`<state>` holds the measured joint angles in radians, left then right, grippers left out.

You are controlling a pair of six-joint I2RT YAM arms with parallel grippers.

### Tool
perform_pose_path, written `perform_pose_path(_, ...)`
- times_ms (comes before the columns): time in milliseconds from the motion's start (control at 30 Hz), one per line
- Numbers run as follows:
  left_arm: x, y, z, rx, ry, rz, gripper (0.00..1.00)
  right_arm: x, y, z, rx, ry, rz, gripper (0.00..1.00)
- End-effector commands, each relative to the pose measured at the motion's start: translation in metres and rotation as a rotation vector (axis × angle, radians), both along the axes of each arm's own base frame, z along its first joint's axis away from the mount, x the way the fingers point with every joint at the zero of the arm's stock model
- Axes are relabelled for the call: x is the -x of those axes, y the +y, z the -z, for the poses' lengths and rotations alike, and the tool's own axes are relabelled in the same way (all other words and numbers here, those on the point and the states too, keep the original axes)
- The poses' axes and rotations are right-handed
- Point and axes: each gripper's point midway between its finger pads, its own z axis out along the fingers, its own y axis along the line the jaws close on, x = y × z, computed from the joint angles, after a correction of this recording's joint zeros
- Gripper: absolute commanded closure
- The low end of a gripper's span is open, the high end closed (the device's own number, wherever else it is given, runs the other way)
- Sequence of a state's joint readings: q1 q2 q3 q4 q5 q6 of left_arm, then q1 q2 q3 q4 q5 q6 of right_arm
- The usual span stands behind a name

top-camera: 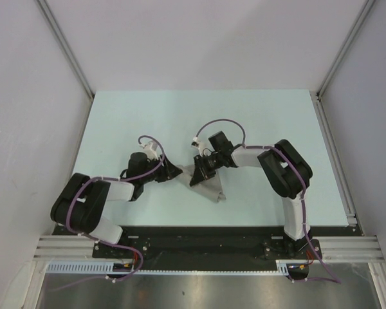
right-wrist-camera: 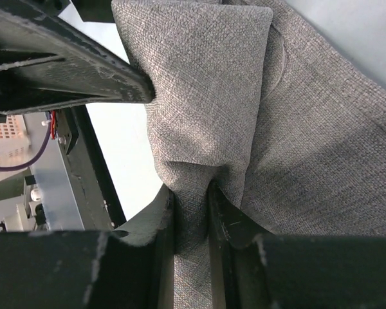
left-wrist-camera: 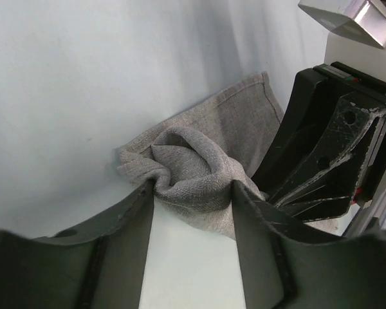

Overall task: Fold the napkin, place the utensils inside, and roll it up
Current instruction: Roll the napkin with the utensil

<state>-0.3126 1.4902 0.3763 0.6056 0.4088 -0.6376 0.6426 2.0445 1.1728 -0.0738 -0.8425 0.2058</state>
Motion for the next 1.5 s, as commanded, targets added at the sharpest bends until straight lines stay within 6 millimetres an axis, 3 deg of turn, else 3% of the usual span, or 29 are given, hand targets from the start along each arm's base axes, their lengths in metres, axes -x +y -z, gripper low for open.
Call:
perform_pose_path(0, -0.014, -0.013, -0.022, 0.081, -0.078, 0.032, 0.56, 0.043, -0.021, 0.051, 0.165, 0.136, -0.052, 0.84)
perform_pose_path(67, -0.014, -0.015, -0.02, 0.087, -0.07, 0.038, 0.66, 0.04, -0.02, 0.044, 0.16, 0.121, -0.053, 0.8)
perform_pose_path(100, -0.014, -0.015, -0.019, 0.089, -0.069, 0.039, 0.76, 0.04, -0.022, 0.042, 0.164, 0.122, -0.053, 0.77)
perform_pose_path(200, -0.014, -0.015, -0.015, 0.081, -0.044, 0.038, 0.92, 0.03, -0.025, 0.022, 0.165, 0.084, -0.035, 0.61)
perform_pose_path(300, -0.016, -0.014, -0.012, 0.063, -0.019, 0.029, 0.98, 0.016, -0.029, -0.006, 0.166, 0.001, -0.003, 0.44)
perform_pose_path(467, -0.018, -0.014, -0.007, 0.037, 0.029, 0.031, 1.0, 0.0, -0.033, -0.05, 0.206, -0.223, 0.083, 0.36)
perform_pose_path(533, -0.021, -0.015, -0.006, 0.03, 0.042, 0.034, 1.0, -0.013, -0.04, -0.051, 0.307, -0.378, 0.146, 0.32)
perform_pose_path(567, -0.021, -0.014, -0.003, 0.023, 0.058, 0.034, 1.0, -0.005, -0.03, -0.06, 0.313, -0.455, 0.133, 0.31)
perform_pose_path(633, -0.023, -0.015, -0.002, 0.015, 0.069, 0.036, 1.0, -0.015, -0.038, -0.056, 0.418, -0.581, 0.204, 0.3)
perform_pose_path(667, -0.023, -0.015, 0.0, 0.007, 0.083, 0.036, 1.0, -0.008, -0.028, -0.058, 0.427, -0.645, 0.201, 0.3)
perform_pose_path(767, -0.024, -0.014, 0.005, -0.01, 0.105, 0.032, 1.0, -0.016, -0.03, -0.058, 0.526, -0.816, 0.263, 0.3)
perform_pose_path(800, -0.025, -0.014, 0.005, -0.012, 0.109, 0.031, 1.0, -0.006, -0.023, -0.054, 0.544, -0.859, 0.237, 0.3)
perform_pose_path(933, -0.027, -0.014, 0.007, -0.018, 0.119, 0.031, 1.0, -0.005, -0.017, -0.049, 0.613, -1.001, 0.233, 0.3)
perform_pose_path(1167, -0.029, -0.015, 0.006, -0.014, 0.123, 0.033, 1.0, 0.0, -0.006, -0.028, 0.607, -1.008, 0.152, 0.31)
perform_pose_path(1300, -0.029, -0.018, 0.003, -0.004, 0.112, 0.044, 1.0, -0.004, -0.012, -0.011, 0.61, -0.956, 0.144, 0.32)
perform_pose_path(1467, -0.032, -0.022, -0.006, 0.021, 0.085, 0.056, 0.89, -0.012, -0.022, 0.001, 0.585, -0.867, 0.164, 0.36)
